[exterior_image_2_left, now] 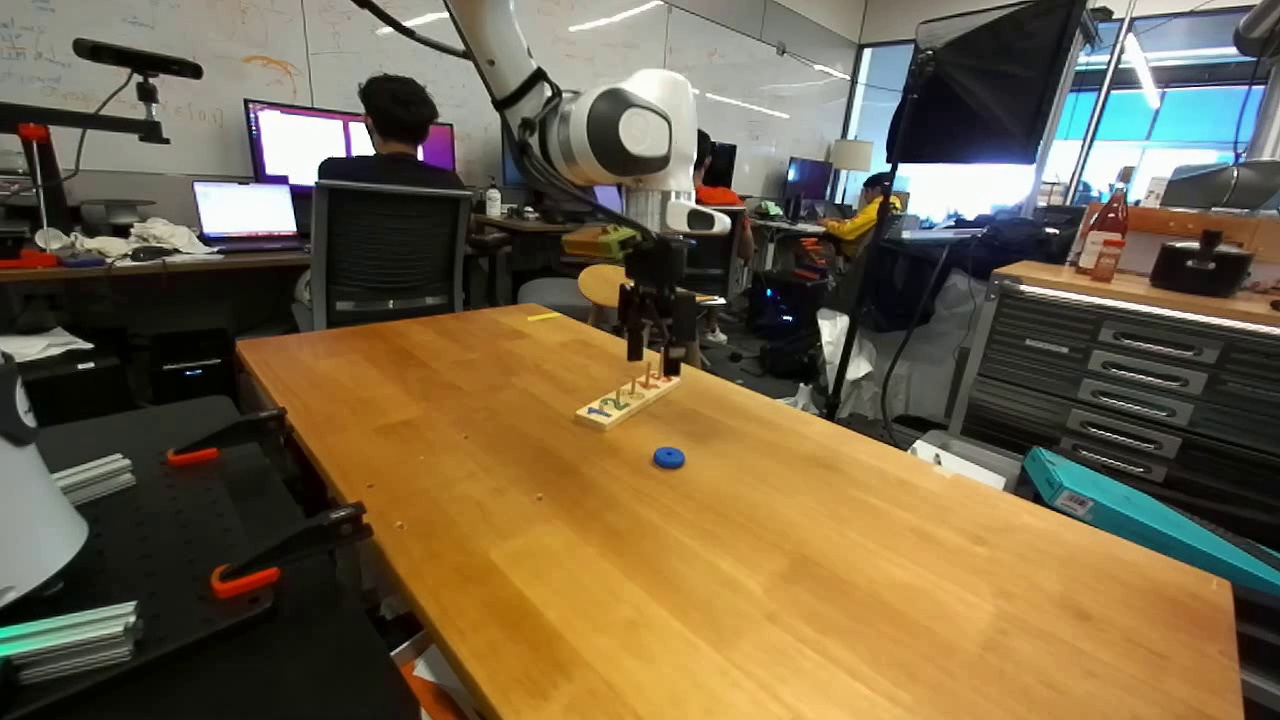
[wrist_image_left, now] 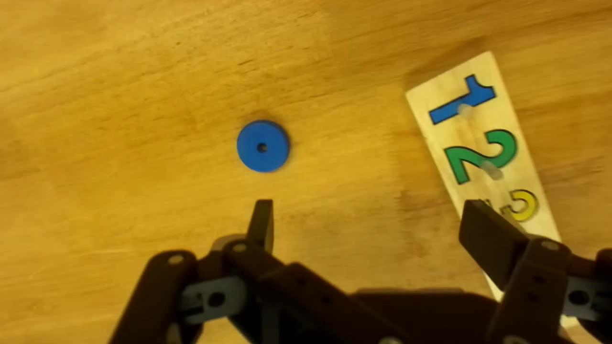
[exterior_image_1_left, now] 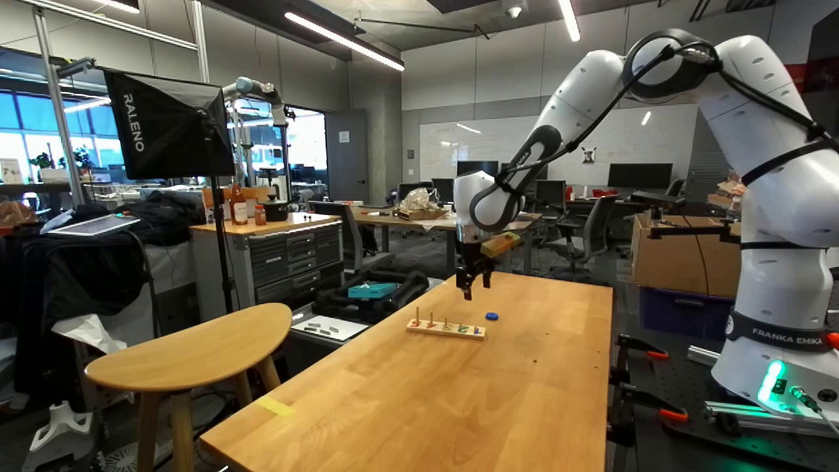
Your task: Remove the blue ring from the wooden stand
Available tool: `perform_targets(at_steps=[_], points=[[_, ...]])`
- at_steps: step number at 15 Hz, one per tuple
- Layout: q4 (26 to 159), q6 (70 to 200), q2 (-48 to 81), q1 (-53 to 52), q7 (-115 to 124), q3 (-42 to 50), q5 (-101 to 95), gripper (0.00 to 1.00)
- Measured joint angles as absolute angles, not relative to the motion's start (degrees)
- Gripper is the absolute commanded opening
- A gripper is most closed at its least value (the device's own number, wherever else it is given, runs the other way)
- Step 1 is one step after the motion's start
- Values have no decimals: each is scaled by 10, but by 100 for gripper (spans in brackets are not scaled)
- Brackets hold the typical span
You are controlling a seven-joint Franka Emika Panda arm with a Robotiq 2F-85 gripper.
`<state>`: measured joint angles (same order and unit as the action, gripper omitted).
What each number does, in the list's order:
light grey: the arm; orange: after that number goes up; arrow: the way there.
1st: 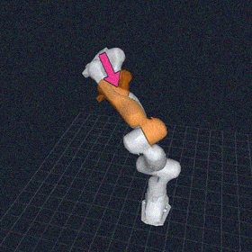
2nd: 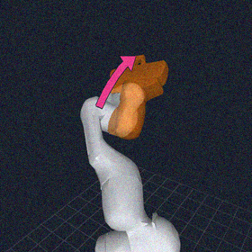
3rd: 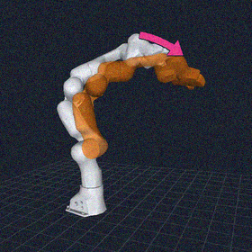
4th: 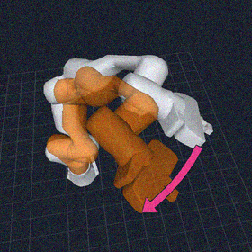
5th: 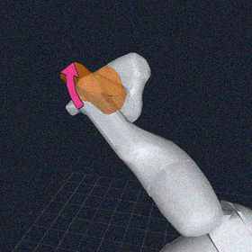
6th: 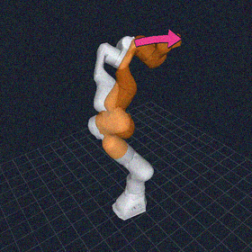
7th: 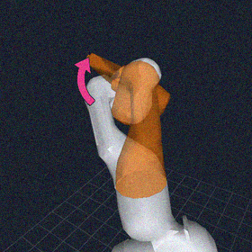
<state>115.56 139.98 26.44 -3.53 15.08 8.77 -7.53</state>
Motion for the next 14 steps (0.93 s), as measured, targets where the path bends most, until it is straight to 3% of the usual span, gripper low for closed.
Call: perform_targets(at_steps=[9,14], points=[[1261,1187,-8,-40,43,17,-75,100],[1298,1174,-60,-39,37,8,-75,100]])
